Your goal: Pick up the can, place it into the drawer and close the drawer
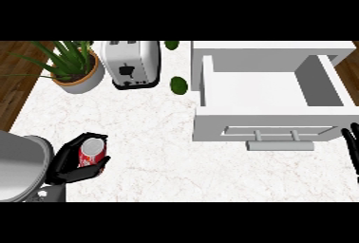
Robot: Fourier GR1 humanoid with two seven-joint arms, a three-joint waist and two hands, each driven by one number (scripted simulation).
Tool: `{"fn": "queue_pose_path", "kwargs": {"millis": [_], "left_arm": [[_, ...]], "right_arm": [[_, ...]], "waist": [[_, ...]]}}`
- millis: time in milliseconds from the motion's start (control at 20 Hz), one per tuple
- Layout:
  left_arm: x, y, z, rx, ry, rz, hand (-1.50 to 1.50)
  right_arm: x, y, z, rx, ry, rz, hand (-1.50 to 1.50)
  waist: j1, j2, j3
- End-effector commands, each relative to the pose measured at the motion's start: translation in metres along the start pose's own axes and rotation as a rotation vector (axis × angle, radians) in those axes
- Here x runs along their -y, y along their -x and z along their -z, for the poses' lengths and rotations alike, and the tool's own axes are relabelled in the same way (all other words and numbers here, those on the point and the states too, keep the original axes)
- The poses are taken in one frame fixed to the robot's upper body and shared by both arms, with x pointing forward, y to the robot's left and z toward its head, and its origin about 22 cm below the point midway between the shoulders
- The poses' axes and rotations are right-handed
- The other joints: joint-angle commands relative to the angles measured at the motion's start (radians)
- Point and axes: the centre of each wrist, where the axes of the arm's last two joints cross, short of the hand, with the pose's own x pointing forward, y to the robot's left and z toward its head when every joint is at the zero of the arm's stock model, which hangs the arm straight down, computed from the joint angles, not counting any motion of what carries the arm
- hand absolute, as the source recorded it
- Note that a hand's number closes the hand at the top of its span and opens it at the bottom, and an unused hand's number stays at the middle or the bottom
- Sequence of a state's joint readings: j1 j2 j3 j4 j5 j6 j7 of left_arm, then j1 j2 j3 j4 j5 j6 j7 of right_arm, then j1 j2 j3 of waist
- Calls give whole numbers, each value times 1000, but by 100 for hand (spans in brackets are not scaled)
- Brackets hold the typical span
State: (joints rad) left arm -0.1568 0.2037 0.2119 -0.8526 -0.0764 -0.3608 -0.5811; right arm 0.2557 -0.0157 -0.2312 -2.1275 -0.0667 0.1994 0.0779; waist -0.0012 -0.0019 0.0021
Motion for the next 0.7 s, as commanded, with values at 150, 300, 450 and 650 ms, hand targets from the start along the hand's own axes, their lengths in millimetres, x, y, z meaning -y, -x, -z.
{"fn": "queue_pose_path", "kwargs": {"millis": [150,300,450,650], "left_arm": [[12,-14,10,-2,44,-64,150],[4,-11,6,51,68,-101,150],[23,-23,28,52,-141,-98,150],[39,-34,55,51,-326,-107,150]], "right_arm": [[10,1,4,-4,-14,-14,-150],[-7,-12,-27,6,29,17,-150],[2,-8,-3,9,27,-2,-150],[0,-6,5,-3,19,3,-150]], "waist": [[-1,1,-2],[-8,1,-2],[-3,1,-2],[-3,3,-2]]}}
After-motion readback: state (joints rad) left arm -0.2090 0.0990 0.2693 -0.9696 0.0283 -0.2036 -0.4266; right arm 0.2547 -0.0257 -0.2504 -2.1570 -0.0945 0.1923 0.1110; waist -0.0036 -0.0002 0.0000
